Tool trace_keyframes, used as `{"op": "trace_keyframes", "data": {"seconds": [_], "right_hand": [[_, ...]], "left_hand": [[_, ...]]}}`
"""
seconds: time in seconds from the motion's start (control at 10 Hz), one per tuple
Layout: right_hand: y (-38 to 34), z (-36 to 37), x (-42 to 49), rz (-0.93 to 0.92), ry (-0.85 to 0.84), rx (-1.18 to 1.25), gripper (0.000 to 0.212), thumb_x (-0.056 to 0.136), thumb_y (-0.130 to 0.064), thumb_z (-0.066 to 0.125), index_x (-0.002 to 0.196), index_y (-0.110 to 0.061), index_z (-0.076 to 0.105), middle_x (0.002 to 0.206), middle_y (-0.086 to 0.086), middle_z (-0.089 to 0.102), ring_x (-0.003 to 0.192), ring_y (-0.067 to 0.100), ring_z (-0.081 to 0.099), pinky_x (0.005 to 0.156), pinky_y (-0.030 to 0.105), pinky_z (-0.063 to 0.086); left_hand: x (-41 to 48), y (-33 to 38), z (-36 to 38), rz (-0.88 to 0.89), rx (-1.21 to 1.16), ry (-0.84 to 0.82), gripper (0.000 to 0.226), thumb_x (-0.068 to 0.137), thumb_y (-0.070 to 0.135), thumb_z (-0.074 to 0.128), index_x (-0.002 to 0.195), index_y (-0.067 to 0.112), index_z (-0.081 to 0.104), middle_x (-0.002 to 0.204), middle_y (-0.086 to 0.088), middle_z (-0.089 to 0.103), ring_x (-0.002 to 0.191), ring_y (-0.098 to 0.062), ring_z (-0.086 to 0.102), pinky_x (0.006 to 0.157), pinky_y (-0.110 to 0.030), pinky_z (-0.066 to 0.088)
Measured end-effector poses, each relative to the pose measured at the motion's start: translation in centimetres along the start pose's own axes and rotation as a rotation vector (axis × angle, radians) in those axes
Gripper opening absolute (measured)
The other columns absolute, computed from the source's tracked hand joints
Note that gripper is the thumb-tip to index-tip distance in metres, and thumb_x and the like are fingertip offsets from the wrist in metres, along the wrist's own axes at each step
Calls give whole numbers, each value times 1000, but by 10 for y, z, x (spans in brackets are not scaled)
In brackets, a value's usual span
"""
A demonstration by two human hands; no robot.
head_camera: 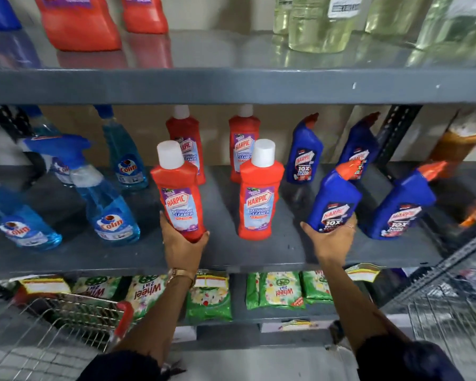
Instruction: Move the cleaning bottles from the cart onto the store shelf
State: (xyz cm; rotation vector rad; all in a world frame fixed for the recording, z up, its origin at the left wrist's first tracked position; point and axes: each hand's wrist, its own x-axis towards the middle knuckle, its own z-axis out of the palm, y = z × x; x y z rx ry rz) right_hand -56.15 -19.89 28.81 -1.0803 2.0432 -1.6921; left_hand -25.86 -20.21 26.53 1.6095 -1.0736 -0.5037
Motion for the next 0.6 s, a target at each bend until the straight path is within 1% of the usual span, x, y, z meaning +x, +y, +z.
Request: {"op": "trace_keyframes", "data": {"seconds": [0.1, 0.2, 0.3, 0.4, 0.5, 0.6], "right_hand": [[3, 0, -7, 2, 53, -13, 105, 45, -23, 93, 133, -5, 39, 126, 18, 56, 115, 32, 52, 97, 33, 41], [6, 2, -6, -25, 51, -21, 108, 46, -29, 93, 135, -4, 37, 128, 19, 55, 118, 34, 50, 99, 38, 41], [5, 0, -5, -3, 29, -26, 109, 45, -30, 93, 135, -4, 37, 129, 19, 54, 118, 34, 50, 101, 38, 41], [7, -3, -5, -13, -38, -30, 113, 45, -29, 94, 137, -5, 34, 133, 17, 51, 122, 31, 48, 105, 35, 39], [-1, -13, -8, -21, -140, -66, 128, 43, -34, 94, 145, -5, 21, 145, 17, 40, 133, 31, 39, 112, 38, 33], [-3, -30, -23, 0, -177, -55, 143, 43, -42, 92, 149, -3, 5, 156, 17, 21, 143, 30, 21, 116, 41, 23]], "left_hand": [[-1, 2, 0, -2, 9, 22, 114, 51, 28, 88, 143, 20, 21, 139, -12, 48, 125, -29, 51, 106, -50, 44], [-2, 2, 0, 11, 33, 24, 108, 53, 26, 89, 140, 17, 26, 136, -12, 52, 122, -28, 53, 105, -45, 45], [-5, 6, 0, 15, 59, 17, 102, 55, 25, 89, 138, 13, 30, 132, -13, 54, 119, -29, 54, 104, -42, 45], [-6, 8, -1, 1, 76, -7, 101, 57, 26, 88, 138, 12, 30, 133, -13, 53, 121, -28, 53, 105, -44, 44], [-8, 20, -9, -23, 80, -84, 108, 55, 23, 89, 140, 9, 25, 136, -15, 50, 126, -31, 49, 110, -44, 39], [-18, 22, -17, 22, 130, -116, 133, 51, 27, 91, 149, 4, 3, 154, -19, 27, 142, -36, 26, 120, -46, 21]]}}
